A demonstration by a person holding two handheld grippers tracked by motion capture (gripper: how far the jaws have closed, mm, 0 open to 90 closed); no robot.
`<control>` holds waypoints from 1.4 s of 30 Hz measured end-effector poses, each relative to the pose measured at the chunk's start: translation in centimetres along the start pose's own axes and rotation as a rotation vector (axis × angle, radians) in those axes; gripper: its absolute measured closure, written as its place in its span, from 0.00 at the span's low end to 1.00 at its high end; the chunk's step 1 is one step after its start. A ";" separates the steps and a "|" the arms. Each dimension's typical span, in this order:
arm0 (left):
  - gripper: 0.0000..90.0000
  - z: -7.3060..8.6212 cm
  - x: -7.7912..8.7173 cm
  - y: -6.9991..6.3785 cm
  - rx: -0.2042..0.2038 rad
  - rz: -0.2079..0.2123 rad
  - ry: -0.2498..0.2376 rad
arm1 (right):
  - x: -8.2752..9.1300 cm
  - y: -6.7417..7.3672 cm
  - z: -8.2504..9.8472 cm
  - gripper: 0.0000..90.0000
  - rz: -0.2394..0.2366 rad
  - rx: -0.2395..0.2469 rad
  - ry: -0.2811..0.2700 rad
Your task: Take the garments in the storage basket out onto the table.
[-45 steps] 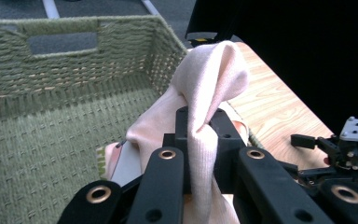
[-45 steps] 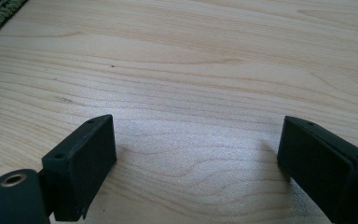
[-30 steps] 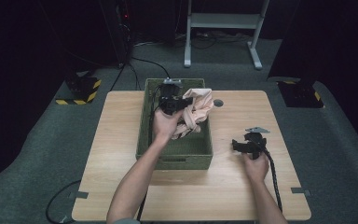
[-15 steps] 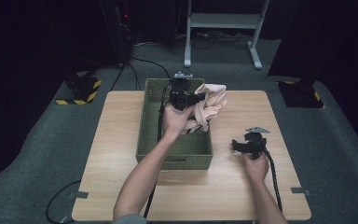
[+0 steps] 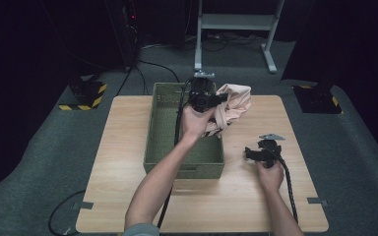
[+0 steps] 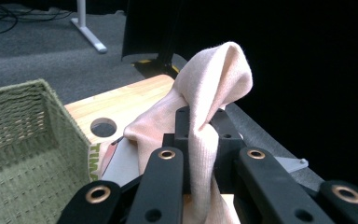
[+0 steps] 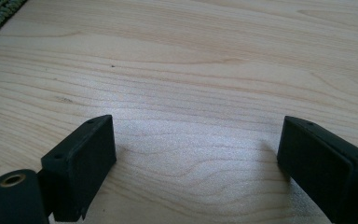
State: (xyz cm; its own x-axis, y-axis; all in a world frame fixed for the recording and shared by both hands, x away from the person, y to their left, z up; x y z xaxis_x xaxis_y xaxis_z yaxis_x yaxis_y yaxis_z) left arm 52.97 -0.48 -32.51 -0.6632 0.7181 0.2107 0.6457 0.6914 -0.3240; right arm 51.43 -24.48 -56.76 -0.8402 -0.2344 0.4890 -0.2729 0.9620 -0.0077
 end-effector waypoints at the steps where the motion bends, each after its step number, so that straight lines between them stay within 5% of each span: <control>1: 0.93 -0.1 -0.1 -0.1 0.005 0.004 -0.003 | 0.0 0.0 0.0 0.12 0.000 0.000 0.000; 18: 0.93 0.2 -2.8 -1.6 -0.002 0.029 0.000 | 0.0 0.0 0.0 0.12 -0.003 0.000 -0.001; 30: 0.93 1.9 -5.5 -1.9 -0.047 0.013 0.051 | 0.0 0.0 0.0 0.12 -0.003 0.004 -0.002; 42: 0.92 3.6 -7.8 -2.1 -0.038 0.009 0.100 | 0.0 0.0 0.0 0.12 -0.004 0.005 -0.001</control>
State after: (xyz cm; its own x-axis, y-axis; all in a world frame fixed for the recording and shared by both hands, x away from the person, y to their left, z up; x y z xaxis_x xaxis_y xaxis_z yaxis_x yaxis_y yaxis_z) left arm 55.42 -7.76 -36.82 -0.6175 0.7275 0.2991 0.6668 0.6858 -0.2916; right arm 51.44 -24.46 -56.76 -0.8396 -0.2386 0.4880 -0.2786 0.9603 -0.0099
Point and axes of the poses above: each handheld gripper's, and its own axes: x roughly backward along the jaws, z roughly out of its underside, y roughly to its left, the point moved 4 cm from there along -x, roughly forward along the jaws, and after that the axes turned 14 degrees about -y, right-handed, at the moved point
